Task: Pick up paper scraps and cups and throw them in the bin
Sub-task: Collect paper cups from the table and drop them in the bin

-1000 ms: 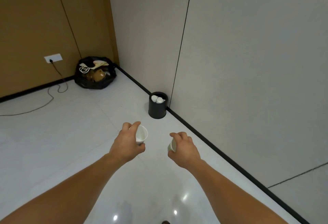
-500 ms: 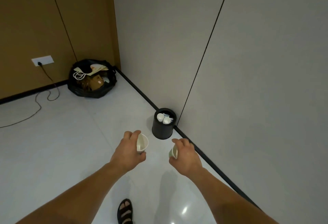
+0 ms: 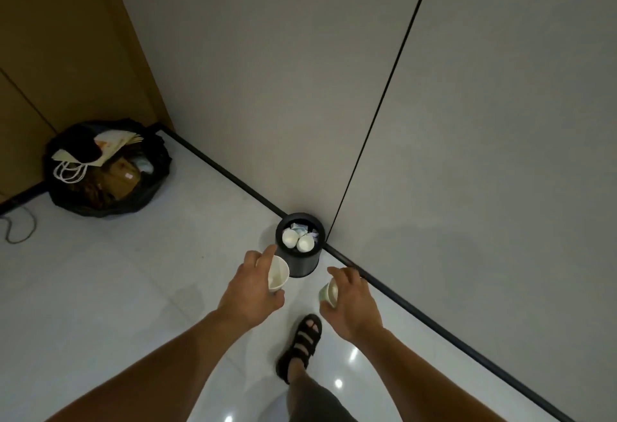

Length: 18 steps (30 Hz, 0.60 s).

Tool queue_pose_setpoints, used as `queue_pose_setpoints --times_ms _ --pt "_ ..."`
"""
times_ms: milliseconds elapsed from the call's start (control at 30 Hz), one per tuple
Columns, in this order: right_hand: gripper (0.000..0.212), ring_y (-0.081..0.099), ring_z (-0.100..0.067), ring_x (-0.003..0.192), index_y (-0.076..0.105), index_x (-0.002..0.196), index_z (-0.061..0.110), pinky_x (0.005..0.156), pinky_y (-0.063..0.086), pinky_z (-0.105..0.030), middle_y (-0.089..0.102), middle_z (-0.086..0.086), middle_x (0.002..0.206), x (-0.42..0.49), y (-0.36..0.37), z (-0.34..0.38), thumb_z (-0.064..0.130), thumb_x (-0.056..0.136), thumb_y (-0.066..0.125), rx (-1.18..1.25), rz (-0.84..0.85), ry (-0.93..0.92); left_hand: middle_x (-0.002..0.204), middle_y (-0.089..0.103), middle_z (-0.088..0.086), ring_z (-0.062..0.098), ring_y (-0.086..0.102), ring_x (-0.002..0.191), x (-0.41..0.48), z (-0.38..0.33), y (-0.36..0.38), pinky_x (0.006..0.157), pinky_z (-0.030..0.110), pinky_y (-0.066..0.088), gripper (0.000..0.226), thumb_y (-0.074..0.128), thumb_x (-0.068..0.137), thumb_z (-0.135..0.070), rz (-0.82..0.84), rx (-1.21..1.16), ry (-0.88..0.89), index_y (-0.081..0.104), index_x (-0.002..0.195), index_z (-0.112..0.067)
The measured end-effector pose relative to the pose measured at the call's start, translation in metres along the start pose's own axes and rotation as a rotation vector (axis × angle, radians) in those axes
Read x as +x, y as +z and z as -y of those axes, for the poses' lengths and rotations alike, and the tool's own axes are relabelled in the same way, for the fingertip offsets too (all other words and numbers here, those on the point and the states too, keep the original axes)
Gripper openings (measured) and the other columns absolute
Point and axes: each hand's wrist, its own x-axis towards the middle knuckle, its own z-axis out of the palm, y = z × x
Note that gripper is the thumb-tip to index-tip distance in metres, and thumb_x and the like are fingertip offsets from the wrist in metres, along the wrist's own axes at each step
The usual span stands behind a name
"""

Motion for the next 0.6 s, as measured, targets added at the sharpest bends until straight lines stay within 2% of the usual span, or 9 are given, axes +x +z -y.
queue_pose_setpoints --times_ms 133,267,500,600 --pt "0.069 0.038 -0.018 0.128 0.031 0.144 0.031 0.100 0.045 -0.029 0.034 0.005 0.145 0.086 0.023 -0.012 0.040 0.085 0.067 0.076 0.017 0.059 0.138 0.030 -0.001 0.018 0.045 0.121 0.082 0.014 0.016 0.099 0.028 0.047 0.086 0.071 0.082 -0.037 0.049 0.048 0.012 0.019 0.150 -0.027" --pt "0.069 0.040 -0.018 0.125 0.032 0.143 0.029 0.098 0.047 -0.028 0.037 0.004 0.143 0.190 0.054 -0.032 0.039 0.084 0.067 0.140 0.044 0.118 0.139 0.032 -0.003 0.017 0.045 0.121 0.181 0.034 0.044 0.093 0.025 0.048 0.085 0.075 0.078 -0.037 0.061 0.040 -0.009 0.025 0.147 -0.028" --pt "0.069 0.041 -0.017 0.124 0.032 0.143 0.028 0.097 0.045 -0.027 0.038 0.004 0.141 0.342 0.123 -0.091 0.040 0.085 0.068 0.165 0.052 0.228 0.134 0.036 -0.002 0.019 0.049 0.114 0.345 0.089 0.136 0.086 0.026 0.049 0.079 0.076 0.076 -0.033 0.131 0.022 0.005 0.031 0.140 -0.031" --pt "0.069 0.044 -0.019 0.123 0.032 0.142 0.026 0.095 0.047 -0.030 0.039 0.001 0.140 0.387 0.159 -0.112 0.038 0.085 0.069 0.172 0.060 0.261 0.130 0.043 0.009 0.027 0.053 0.109 0.384 0.118 0.183 0.082 0.034 0.054 0.075 0.078 0.074 -0.025 0.150 0.015 0.078 0.042 0.139 -0.017"
